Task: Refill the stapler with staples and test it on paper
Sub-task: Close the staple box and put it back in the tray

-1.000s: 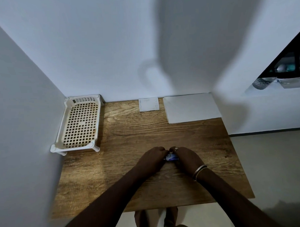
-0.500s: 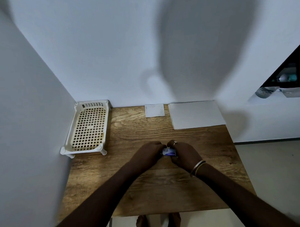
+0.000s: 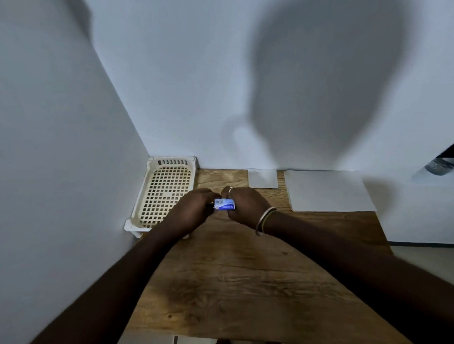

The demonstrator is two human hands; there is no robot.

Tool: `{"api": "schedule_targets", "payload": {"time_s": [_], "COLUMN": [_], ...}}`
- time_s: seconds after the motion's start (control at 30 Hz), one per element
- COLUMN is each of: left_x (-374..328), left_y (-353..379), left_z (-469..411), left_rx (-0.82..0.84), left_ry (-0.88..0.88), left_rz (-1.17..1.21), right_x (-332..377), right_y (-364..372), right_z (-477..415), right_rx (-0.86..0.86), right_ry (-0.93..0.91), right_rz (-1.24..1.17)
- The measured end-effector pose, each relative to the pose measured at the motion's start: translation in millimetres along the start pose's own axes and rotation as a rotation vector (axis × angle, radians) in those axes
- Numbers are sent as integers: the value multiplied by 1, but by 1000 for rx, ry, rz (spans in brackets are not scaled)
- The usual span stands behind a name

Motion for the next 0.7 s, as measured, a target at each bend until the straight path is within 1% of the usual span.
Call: {"api": "schedule_targets", "payload": {"time_s": [0.2,0.37,0.6,0.7], "left_x": [54,94,148,171], "left_y": [-38,-54,-61,-65], "left_z": [5,13,1,-13], "left_rx": [-60,-94,-59,-78], "left_ry": [-92,-148,-232,-269], "left_rz": [-10,-9,-4,28], "right_x": [38,59,68,66], "right_y": [16,40,76,83], "right_z": [-61,-104,-161,-188], "right_rx": [14,31,79,80], "right_ry": [-72,-110,-84,-60], "right_rz": [-14,-3,-5,-20]}}
Point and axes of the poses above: each hand's wrist, its own z-axis away from the middle knuckle, its own y-axis out of the palm, x = y × z, the point moved 6 cm from there along -z, towards the middle knuckle
